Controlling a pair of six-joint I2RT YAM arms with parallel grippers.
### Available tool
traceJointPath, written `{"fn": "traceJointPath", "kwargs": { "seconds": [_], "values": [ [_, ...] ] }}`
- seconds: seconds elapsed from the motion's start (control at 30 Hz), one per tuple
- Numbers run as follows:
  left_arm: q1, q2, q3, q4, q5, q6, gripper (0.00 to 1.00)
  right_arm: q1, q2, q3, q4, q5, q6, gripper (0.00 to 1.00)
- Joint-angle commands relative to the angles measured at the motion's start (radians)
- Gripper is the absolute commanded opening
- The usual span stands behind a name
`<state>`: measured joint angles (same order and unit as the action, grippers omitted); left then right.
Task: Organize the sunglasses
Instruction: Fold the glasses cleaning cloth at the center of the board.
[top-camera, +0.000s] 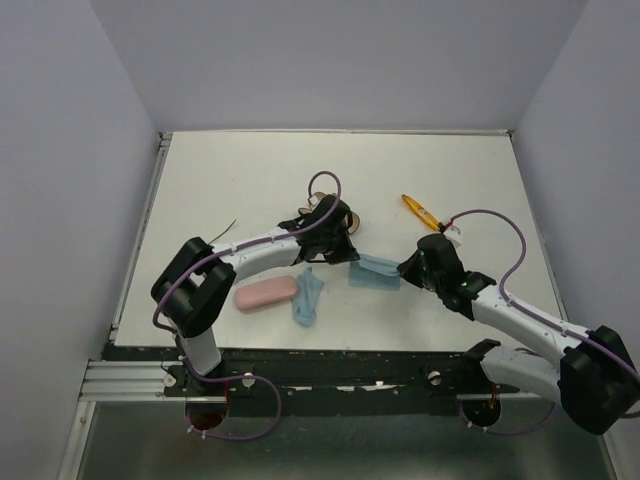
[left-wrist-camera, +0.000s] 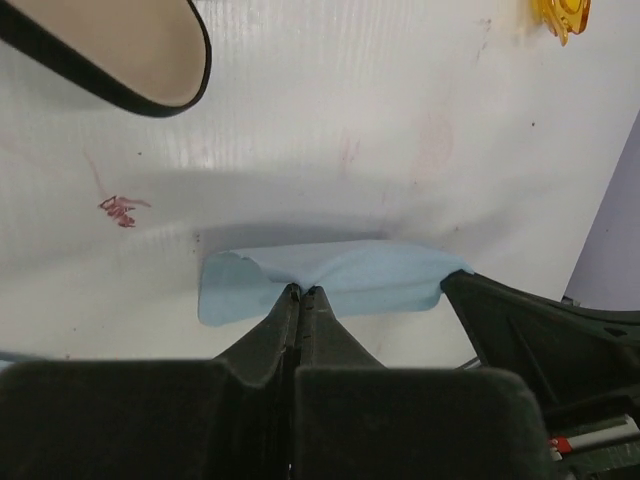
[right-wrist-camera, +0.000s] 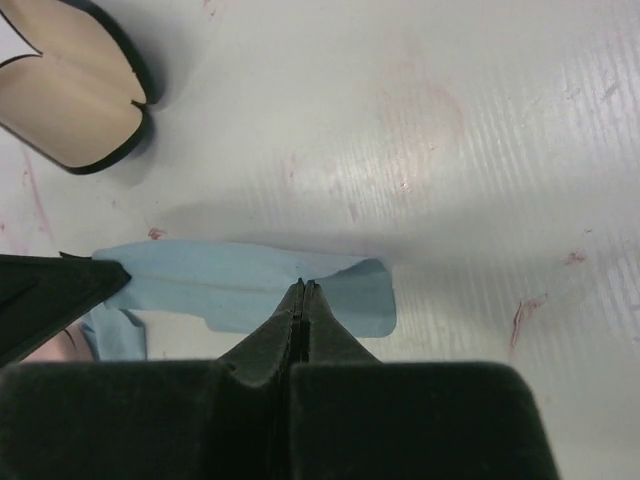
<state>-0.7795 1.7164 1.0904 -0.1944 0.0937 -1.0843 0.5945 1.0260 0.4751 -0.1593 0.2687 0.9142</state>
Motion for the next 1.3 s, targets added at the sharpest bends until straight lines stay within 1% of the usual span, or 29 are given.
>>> {"fn": "traceJointPath", "kwargs": {
  "seconds": [0.0, 0.17, 0.4, 0.67, 0.87, 1.17, 1.23, 1.27],
  "values": [
    [0.013, 0.069, 0.065, -0.053, 0.008, 0.038, 0.0, -0.051, 0.094, 0.045, 0.089, -0.095, -0.092, 0.01],
    [0.013, 0.109, 0.071, -0.036, 0.035, 0.053, 0.0, -0.081, 0.126, 0.049, 0.081, -0.123, -0.104, 0.01],
    [0.008, 0.089, 0.01, -0.013, 0.034, 0.04, 0.0, -0.09, 0.161, 0.083, -0.005, -0.166, -0.127, 0.01],
    [-0.015, 0.095, 0.011, -0.019, 0.031, 0.037, 0.01, -0.093, 0.178, 0.095, -0.06, -0.169, -0.129, 0.01],
    [-0.02, 0.103, 0.002, -0.023, 0.026, 0.031, 0.06, -0.094, 0.184, 0.089, -0.075, -0.157, -0.126, 0.01],
    [-0.027, 0.121, 0.005, -0.031, 0.024, 0.027, 0.08, -0.093, 0.22, 0.077, -0.054, -0.158, -0.117, 0.02],
    [-0.03, 0.126, 0.008, -0.037, 0.026, 0.029, 0.11, -0.094, 0.229, 0.074, -0.049, -0.154, -0.113, 0.04],
    [-0.032, 0.127, 0.006, -0.036, 0.026, 0.03, 0.16, -0.093, 0.23, 0.074, -0.048, -0.149, -0.113, 0.05]
  ]
}}
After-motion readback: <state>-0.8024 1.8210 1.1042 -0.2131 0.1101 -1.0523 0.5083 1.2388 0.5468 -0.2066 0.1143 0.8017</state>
